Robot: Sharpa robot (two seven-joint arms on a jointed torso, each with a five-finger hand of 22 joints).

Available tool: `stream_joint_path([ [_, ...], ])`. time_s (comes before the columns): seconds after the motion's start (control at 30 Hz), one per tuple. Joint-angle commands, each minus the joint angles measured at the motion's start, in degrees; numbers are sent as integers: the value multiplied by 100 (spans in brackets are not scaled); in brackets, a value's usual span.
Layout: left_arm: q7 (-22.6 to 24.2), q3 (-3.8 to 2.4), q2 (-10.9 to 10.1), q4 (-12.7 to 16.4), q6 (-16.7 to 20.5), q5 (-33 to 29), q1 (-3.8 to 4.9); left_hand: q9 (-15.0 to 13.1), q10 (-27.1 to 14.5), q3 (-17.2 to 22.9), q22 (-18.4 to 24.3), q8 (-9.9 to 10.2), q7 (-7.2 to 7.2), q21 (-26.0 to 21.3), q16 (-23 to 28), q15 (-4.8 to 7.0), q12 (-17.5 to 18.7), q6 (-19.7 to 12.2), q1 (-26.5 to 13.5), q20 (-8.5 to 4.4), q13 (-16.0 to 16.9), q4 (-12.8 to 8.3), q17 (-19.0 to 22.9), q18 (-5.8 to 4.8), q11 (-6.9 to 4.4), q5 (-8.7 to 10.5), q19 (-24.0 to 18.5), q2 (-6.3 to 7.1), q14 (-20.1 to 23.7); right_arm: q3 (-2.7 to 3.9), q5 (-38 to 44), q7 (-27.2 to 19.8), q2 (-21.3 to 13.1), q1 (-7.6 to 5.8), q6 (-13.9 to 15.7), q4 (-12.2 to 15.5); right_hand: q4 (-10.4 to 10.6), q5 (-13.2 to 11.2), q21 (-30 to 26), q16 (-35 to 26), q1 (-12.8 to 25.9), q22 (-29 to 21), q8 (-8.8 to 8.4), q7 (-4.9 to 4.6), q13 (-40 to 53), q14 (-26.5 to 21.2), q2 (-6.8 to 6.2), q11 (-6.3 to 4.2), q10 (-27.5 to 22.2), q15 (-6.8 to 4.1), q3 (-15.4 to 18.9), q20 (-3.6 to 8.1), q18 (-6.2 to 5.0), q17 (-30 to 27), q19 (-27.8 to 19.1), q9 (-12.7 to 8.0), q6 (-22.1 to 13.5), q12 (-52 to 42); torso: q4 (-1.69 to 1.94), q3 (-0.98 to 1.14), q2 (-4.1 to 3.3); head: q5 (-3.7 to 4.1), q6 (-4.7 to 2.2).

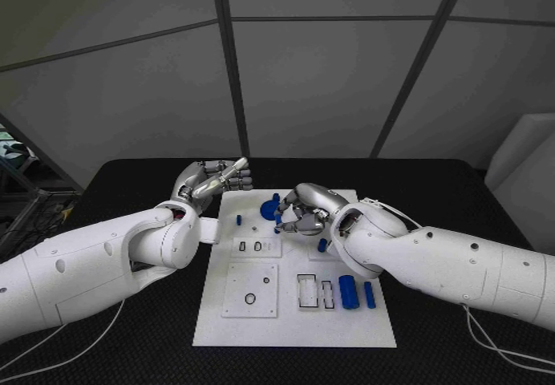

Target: Assemble the parts on the task board

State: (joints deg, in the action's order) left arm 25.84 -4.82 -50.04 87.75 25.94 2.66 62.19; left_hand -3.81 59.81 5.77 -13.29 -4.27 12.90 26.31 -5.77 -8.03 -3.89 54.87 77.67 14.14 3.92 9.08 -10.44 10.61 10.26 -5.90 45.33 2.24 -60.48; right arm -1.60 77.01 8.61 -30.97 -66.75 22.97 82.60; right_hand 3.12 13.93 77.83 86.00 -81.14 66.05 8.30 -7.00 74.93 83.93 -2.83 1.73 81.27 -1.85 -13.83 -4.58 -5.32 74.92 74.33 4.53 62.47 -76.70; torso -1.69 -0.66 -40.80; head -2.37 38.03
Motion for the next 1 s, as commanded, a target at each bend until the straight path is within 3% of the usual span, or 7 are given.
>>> stream_joint_path([
  [0.03, 10, -5, 11, -17, -21, 20, 16, 4, -43, -7, -6, 20, 31, 36, 37, 3, 19, -19, -14, 2, -7, -42, -8, -35, 8, 22, -54, -54, 38, -31, 578, 449, 141, 64, -105, -57, -2, -41, 21, 23, 36, 2, 45, 81, 54, 414, 42, -24, -19, -43, -35, 35, 26, 584, -12, 77, 121, 38, -11, 7, -1, -72, 6],
  [0.27, 8, -5, 32, -20, -26, -6, 17, 4, -43, -7, -6, 20, 31, 36, 37, 3, 19, -19, -14, 2, -7, -42, -8, -35, 8, 22, -54, -54, 38, -60, 726, 547, 364, 192, -139, -143, 6, -54, 23, 23, 81, 5, 35, 78, 56, 415, 15, -23, -15, -44, -35, 36, 26, 588, -10, 75, 115, 39, -15, 14, -4, -133, 46],
  [1.0, -20, -5, 65, -44, -35, -11, 17, 3, -41, -8, -8, 19, 29, 39, 41, 3, 16, -16, -19, 4, -6, -43, -13, -34, 6, 23, -59, -59, 34, -73, 852, 502, 547, 326, -461, -222, 37, -58, 17, 22, 219, -2, -6, 62, 59, 416, -80, -9, -13, -34, -8, 31, 25, 588, -18, 63, 77, 42, -16, 7, -8, -159, 118],
])
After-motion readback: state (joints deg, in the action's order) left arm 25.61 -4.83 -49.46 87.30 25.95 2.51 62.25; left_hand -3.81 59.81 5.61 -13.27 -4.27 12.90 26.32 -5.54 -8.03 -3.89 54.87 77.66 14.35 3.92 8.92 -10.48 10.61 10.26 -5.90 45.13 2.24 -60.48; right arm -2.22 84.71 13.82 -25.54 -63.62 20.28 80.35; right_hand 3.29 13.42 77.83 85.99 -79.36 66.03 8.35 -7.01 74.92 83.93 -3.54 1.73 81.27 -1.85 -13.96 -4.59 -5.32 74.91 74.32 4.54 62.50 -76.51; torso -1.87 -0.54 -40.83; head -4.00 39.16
